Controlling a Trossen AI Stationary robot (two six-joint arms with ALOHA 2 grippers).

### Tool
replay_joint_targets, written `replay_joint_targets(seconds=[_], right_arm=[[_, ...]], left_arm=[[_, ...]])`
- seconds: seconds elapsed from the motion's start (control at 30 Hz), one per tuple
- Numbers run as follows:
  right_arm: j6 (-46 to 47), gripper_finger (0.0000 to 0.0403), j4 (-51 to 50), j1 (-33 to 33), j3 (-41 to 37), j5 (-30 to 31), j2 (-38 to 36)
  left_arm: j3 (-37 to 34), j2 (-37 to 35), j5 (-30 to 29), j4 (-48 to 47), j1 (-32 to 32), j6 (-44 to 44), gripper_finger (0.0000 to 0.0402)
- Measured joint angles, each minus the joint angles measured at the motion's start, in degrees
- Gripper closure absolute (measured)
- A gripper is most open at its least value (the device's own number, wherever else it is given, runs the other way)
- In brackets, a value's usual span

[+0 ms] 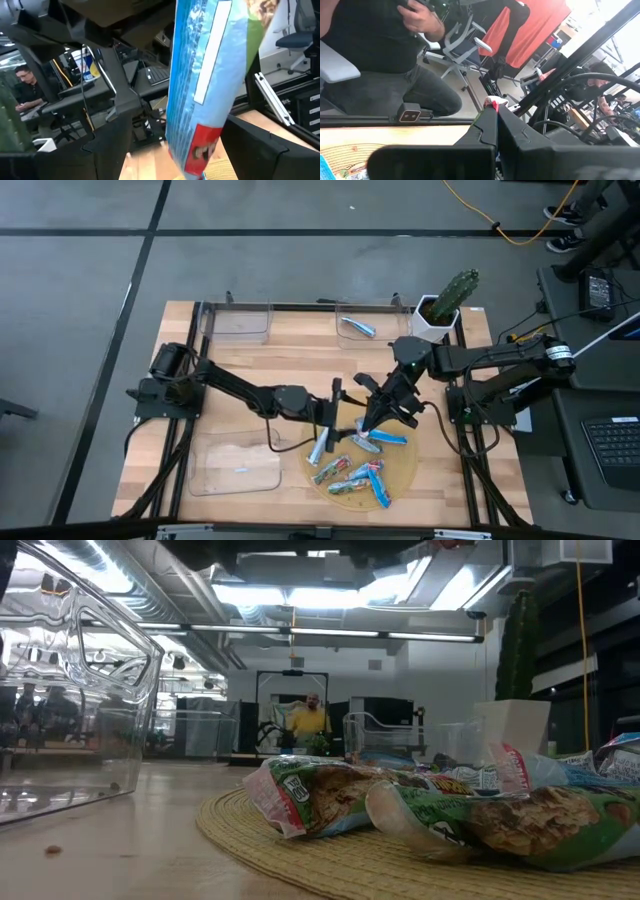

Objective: Pick and place Granola Bars by type
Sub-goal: Put the red granola bar into the top left transparent bin

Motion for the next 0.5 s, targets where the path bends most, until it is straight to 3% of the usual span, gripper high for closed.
replay_joint_targets(seconds=[0.23,0.37,0.5], right_arm=[[0.0,0.04,0.02,0.0,0.0,-0.02,0.0],[0.38,0.0394,0.62,0.0,0.0,0.09,0.0],[0.58,0.0372,0.68,0.0,0.0,0.14,0.0]], left_arm=[[0.55,0.01,-0.04,-1.08,0.0,-1.32,0.0144],[0.55,0.01,-0.05,-1.7,0.0,-2.35,0.0209],[0.55,0.01,-0.07,-1.75,0.0,-2.49,0.0299]])
